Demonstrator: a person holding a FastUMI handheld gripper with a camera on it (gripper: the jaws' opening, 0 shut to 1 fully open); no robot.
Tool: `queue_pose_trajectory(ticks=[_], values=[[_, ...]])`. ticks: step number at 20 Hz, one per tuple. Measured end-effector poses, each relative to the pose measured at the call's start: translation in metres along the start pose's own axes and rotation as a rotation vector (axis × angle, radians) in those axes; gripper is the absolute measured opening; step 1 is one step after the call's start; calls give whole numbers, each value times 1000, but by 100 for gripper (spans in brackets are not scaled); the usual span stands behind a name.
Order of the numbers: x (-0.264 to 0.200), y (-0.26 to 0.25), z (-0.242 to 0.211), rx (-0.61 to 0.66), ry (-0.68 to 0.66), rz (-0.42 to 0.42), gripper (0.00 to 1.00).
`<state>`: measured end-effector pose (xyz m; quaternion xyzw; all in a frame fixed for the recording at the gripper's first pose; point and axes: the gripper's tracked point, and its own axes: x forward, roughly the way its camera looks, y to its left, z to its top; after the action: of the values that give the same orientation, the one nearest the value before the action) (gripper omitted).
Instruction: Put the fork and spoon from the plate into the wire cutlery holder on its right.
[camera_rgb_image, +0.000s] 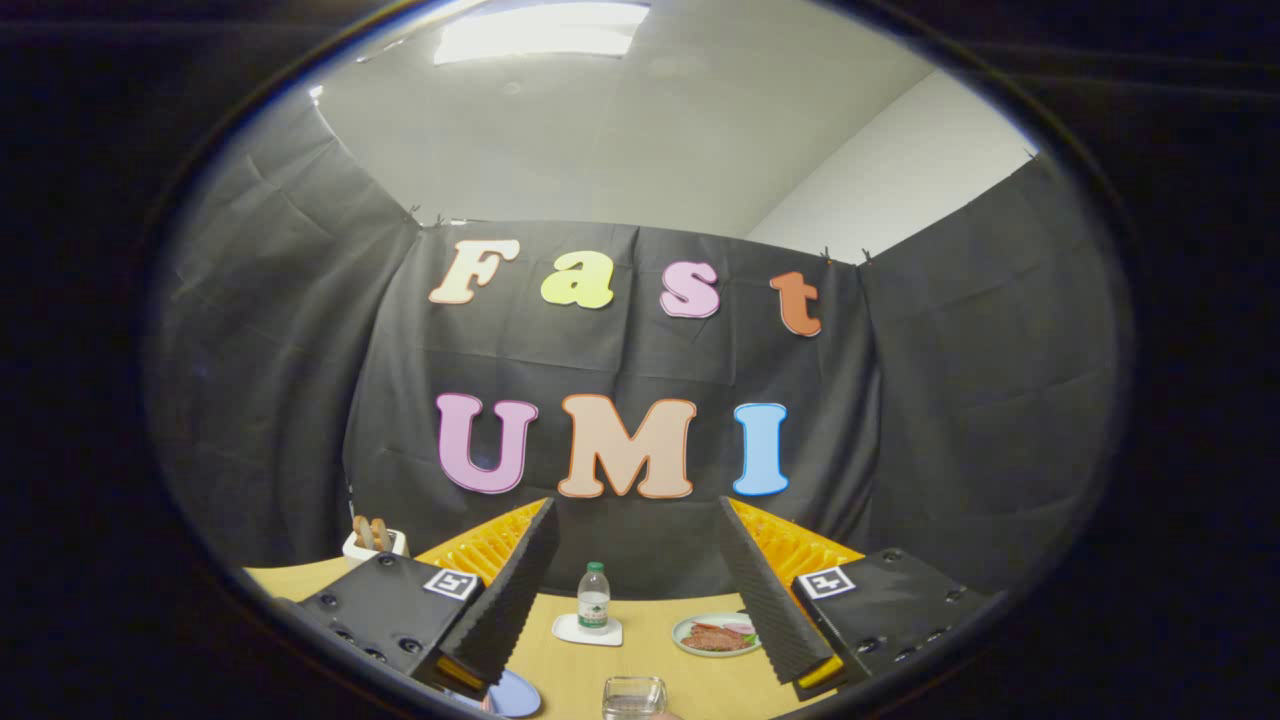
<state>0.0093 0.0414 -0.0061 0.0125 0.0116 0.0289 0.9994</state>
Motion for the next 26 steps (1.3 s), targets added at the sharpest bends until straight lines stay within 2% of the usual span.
queue_pose_trajectory(ticks=[16,26], values=[[15,26,22,-26,-52,20,99],[9,42,4,0,-9,46,99]])
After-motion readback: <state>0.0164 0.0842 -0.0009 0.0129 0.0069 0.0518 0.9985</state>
